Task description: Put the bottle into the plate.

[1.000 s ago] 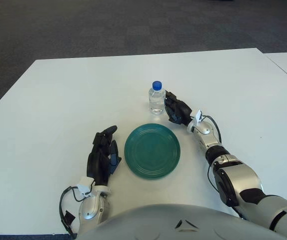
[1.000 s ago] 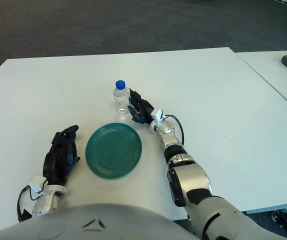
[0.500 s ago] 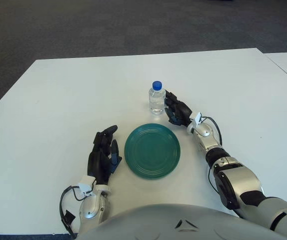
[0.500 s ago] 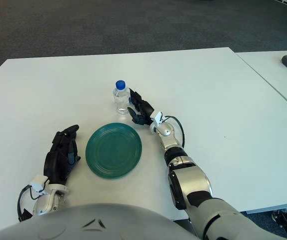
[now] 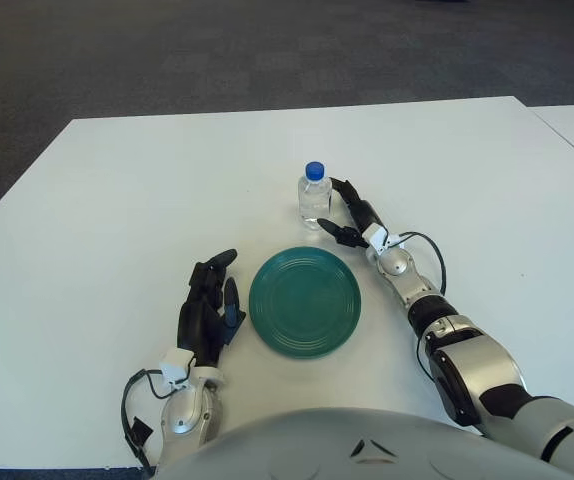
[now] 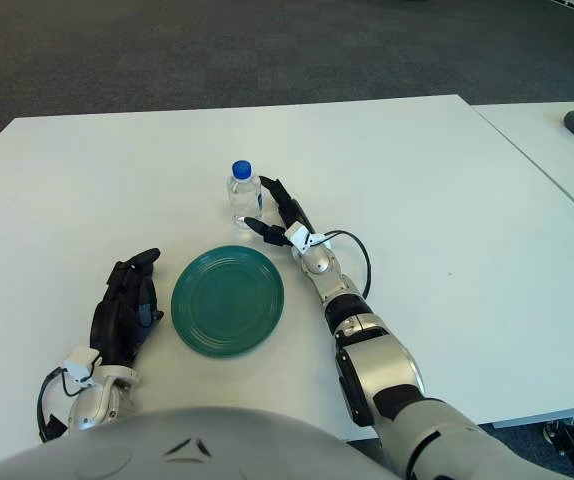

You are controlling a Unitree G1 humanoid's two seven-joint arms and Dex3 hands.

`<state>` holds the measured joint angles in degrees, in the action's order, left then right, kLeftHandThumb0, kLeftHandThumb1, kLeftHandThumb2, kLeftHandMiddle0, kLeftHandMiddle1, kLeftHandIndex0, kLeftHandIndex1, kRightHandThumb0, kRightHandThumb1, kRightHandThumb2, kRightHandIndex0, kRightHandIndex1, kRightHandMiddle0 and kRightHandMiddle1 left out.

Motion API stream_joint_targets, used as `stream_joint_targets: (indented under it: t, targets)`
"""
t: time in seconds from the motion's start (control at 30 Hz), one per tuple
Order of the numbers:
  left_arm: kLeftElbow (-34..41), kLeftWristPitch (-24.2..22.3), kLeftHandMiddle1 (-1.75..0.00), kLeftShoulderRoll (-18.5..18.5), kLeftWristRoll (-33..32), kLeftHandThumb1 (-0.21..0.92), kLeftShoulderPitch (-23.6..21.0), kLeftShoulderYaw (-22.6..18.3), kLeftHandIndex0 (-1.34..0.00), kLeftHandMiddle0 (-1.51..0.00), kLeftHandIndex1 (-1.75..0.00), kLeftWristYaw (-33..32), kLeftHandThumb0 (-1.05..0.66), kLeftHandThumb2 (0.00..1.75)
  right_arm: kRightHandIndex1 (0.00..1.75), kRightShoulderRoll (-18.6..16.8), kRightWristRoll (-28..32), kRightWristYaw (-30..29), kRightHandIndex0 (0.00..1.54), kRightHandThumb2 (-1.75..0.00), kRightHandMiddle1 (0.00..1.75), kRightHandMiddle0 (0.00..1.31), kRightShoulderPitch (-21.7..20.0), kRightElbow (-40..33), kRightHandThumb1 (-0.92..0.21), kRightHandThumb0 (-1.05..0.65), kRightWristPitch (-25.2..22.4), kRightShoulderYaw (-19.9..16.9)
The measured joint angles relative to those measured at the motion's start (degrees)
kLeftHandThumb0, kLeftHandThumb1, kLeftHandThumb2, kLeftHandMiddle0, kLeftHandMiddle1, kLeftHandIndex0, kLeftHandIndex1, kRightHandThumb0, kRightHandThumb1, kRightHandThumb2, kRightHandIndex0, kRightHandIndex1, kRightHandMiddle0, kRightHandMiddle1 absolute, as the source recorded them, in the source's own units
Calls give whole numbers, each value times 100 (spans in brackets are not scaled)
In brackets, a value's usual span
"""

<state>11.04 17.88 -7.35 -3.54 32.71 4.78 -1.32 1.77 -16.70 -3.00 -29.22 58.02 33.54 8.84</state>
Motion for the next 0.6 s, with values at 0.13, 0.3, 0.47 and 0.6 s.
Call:
stream_joint_targets:
  t: [0.13, 0.3, 0.47, 0.6]
  targets:
    - [5, 0, -45, -7, -7, 92, 6, 14, -21, -52, -96, 0, -71, 71, 149, -2, 0, -82, 21, -18, 157, 0, 26, -161, -92, -103, -230, -2]
    - [5, 1, -45, -26, -15, 92, 7, 33, -21, -51, -96, -1, -72, 71, 171, -5, -52, -405, 42, -14, 172, 3, 41, -386, -92, -94, -542, 9]
    - [5, 2, -44, -34, -11, 92, 9, 42, -20, -51, -96, -4, -72, 72, 174, -9, -79, -616, 55, -10, 174, 12, 61, -539, -92, -88, -764, 39]
    - [4, 7, -44, -34, -10, 92, 11, 43, -20, -51, -96, -5, -72, 72, 175, -14, -79, -711, 69, -8, 175, 22, 69, -606, -92, -85, -871, 61]
